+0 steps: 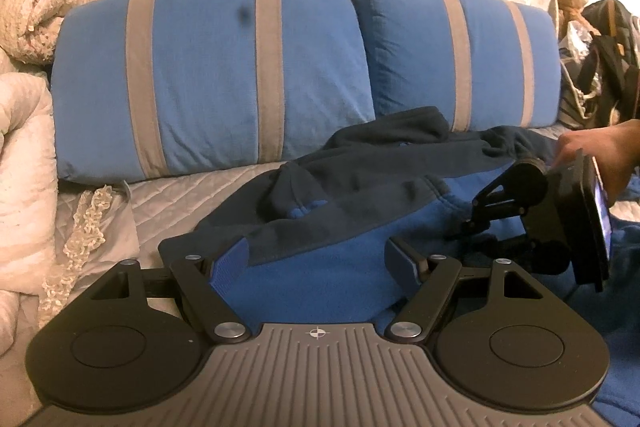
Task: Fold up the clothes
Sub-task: 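Grasp the blue sleeve with the right gripper and lift it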
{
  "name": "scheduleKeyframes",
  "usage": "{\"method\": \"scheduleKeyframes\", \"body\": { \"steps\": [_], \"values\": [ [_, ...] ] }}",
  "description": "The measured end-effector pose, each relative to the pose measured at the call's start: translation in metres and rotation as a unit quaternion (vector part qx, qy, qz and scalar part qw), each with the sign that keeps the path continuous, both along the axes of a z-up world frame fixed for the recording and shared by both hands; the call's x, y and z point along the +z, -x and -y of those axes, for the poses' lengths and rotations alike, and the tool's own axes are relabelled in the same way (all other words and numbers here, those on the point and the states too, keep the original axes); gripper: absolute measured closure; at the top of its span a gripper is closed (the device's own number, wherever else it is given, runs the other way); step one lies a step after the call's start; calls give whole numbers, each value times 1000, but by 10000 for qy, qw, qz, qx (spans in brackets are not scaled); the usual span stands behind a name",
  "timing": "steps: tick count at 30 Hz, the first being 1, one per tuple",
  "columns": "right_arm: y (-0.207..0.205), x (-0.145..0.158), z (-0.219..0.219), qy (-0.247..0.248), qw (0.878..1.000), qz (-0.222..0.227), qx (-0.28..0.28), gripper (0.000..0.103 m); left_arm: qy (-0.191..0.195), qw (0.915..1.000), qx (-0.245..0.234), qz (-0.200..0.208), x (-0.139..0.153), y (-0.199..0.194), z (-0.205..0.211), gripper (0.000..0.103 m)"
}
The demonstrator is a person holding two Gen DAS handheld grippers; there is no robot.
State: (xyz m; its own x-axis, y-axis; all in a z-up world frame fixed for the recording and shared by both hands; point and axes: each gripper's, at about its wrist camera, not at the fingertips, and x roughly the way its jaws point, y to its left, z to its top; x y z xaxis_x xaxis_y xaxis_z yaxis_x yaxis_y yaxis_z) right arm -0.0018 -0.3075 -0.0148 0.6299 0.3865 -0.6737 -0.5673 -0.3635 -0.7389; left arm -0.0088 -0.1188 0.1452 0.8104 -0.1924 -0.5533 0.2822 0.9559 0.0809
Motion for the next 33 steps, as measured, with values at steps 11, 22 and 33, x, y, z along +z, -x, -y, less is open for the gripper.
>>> {"method": "scheduleKeyframes", "body": {
  "steps": [11, 22, 33],
  "values": [
    [17, -14, -3, 32, 9986, 534, -9, 68, 12, 10000, 57, 39, 4, 7, -7, 28],
    [-5, 20, -9, -247, 9983, 228, -468, 97, -201, 9998, 66, 36, 0, 11, -9, 28],
    [-38, 104, -23, -916, 9888, 827, -841, 97, -230, 9996, 124, -65, -6, 7, -8, 28]
  ]
}}
